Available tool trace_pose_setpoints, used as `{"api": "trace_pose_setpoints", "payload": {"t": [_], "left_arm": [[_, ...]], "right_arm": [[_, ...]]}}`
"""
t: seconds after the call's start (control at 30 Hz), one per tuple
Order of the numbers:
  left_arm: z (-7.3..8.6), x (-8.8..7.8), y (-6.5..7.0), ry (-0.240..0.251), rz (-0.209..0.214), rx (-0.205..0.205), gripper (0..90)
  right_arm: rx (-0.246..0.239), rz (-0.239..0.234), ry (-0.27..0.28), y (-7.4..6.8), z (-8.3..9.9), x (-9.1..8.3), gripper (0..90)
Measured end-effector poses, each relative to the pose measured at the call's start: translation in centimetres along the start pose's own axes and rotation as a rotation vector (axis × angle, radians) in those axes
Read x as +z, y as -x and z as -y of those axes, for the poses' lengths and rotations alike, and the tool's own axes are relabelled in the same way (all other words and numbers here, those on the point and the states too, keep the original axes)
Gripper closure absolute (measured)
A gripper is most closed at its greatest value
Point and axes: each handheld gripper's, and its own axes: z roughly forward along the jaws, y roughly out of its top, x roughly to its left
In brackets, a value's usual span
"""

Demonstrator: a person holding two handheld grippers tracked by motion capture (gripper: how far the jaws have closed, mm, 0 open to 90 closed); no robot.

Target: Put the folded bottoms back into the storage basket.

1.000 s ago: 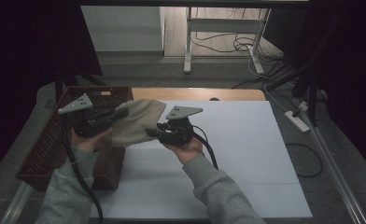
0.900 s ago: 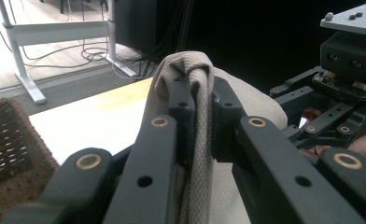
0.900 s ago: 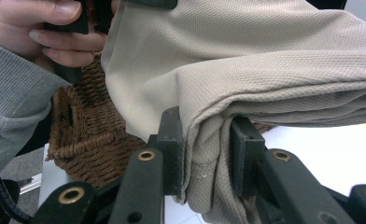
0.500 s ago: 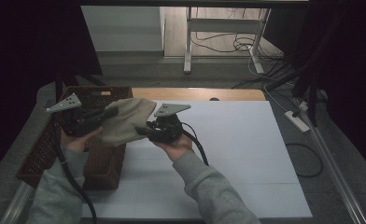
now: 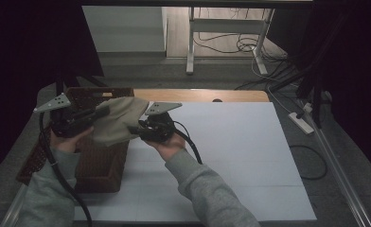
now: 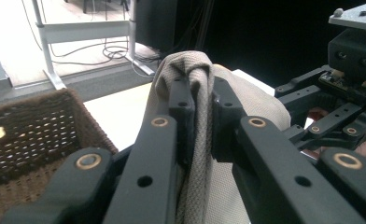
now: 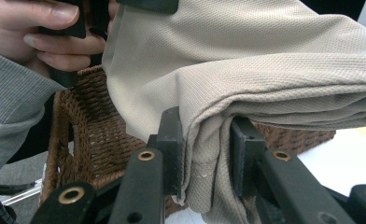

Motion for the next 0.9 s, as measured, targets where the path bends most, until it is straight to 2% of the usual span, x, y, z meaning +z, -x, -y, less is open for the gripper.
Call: {"api": "trace_pose_setpoints", "payload": {"t": [0.27, 0.6, 0.9], "left_arm": [[0.1, -1.4, -0.9, 0.006, -0.032, -0.007, 81.5], [0.8, -3.0, -2.7, 0.003, -0.075, -0.032, 81.5], [1.7, -4.1, -4.3, -0.013, -0.11, -0.057, 81.5]], "right_arm": [[-0.01, -0.015, -0.003, -0.4, -1.0, 1.6, 69.7], [-0.008, -0.04, -0.025, -0.9, -1.8, 4.2, 69.7], [0.004, -0.059, -0.046, -1.0, -1.8, 6.6, 69.7]]}}
